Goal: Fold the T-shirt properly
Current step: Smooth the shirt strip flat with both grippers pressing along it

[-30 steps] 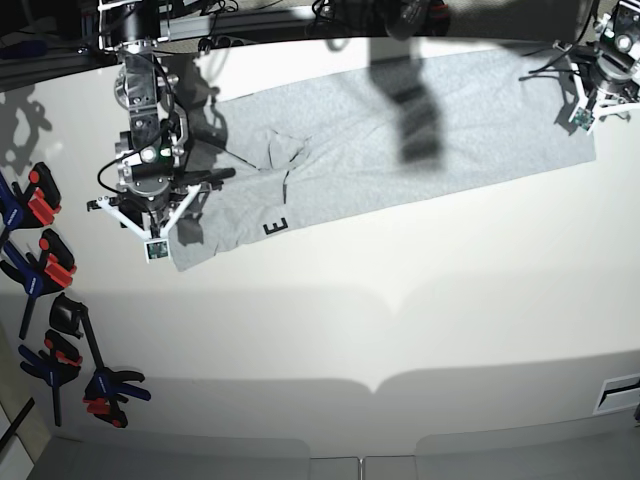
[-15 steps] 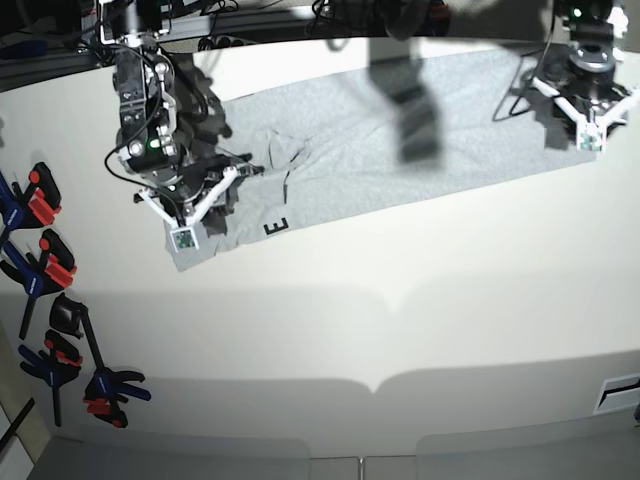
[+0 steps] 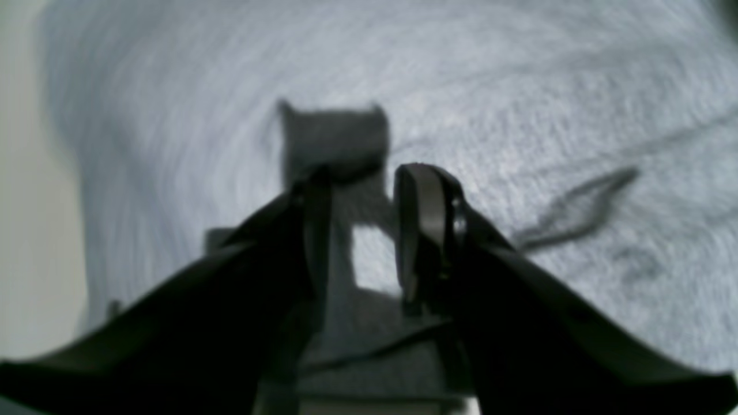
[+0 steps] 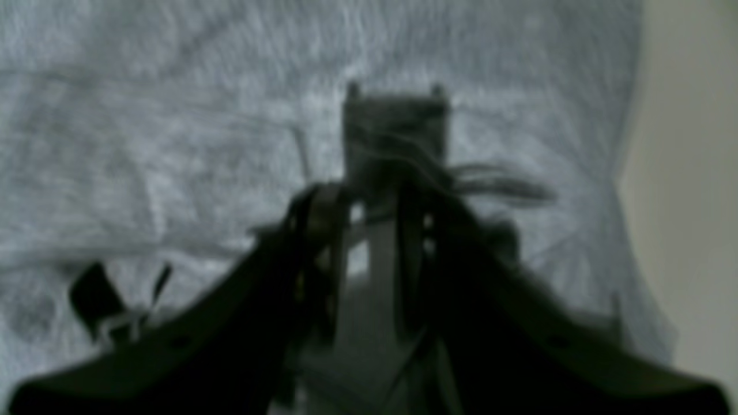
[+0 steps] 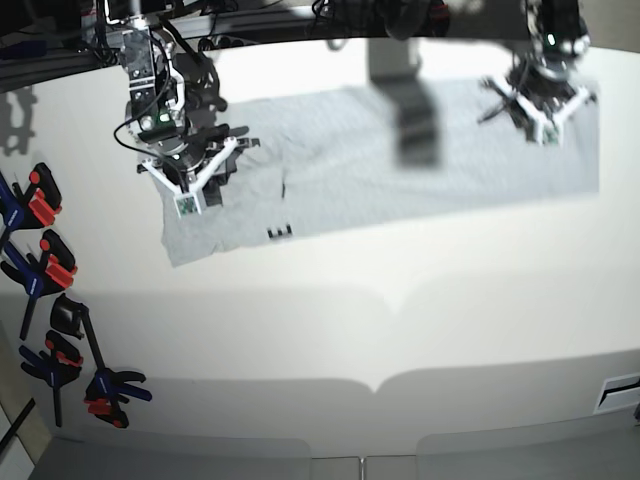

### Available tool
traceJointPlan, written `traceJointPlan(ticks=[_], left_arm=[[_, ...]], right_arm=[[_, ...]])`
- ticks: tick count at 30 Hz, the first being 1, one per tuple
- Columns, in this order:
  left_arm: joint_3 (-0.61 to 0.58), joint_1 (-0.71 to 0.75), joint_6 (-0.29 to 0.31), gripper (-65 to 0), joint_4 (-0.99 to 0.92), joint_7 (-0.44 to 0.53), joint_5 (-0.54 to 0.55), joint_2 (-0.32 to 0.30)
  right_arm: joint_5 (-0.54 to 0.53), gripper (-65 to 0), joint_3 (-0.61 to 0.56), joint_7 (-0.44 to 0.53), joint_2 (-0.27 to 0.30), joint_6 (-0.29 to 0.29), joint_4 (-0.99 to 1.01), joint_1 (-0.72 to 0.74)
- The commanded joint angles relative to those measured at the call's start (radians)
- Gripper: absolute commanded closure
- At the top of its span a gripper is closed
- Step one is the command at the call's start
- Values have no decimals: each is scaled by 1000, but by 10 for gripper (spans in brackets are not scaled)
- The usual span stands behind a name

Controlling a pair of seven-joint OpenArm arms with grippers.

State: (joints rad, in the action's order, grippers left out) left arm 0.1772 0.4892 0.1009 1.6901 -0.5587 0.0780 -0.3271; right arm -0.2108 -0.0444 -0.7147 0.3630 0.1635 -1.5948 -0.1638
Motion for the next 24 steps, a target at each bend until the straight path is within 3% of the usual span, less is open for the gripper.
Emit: traceJointPlan(ticks=[1, 6, 11, 14, 19, 24], left_arm=[[5, 4, -21, -192, -58, -105, -36, -27], [5, -67, -23, -192, -176, -107, -33, -118], [5, -79, -24, -192, -151, -158, 8, -173], [5, -79, -24, -192, -79, -214, 61, -178], [5, -94, -24, -195, 25, -212, 61, -178], [5, -167, -25, -253, 32, -266, 59, -178]], right_arm=[[25, -166, 4, -21, 11, -7, 27, 3], [34, -166, 4, -19, 11, -46, 92, 3], [62, -166, 4, -19, 11, -58, 92, 26], [63, -166, 4, -35, 11, -58, 92, 50], [63, -166, 4, -51, 11, -58, 92, 81], [115, -173, 4, -89, 11, -45, 92, 83]])
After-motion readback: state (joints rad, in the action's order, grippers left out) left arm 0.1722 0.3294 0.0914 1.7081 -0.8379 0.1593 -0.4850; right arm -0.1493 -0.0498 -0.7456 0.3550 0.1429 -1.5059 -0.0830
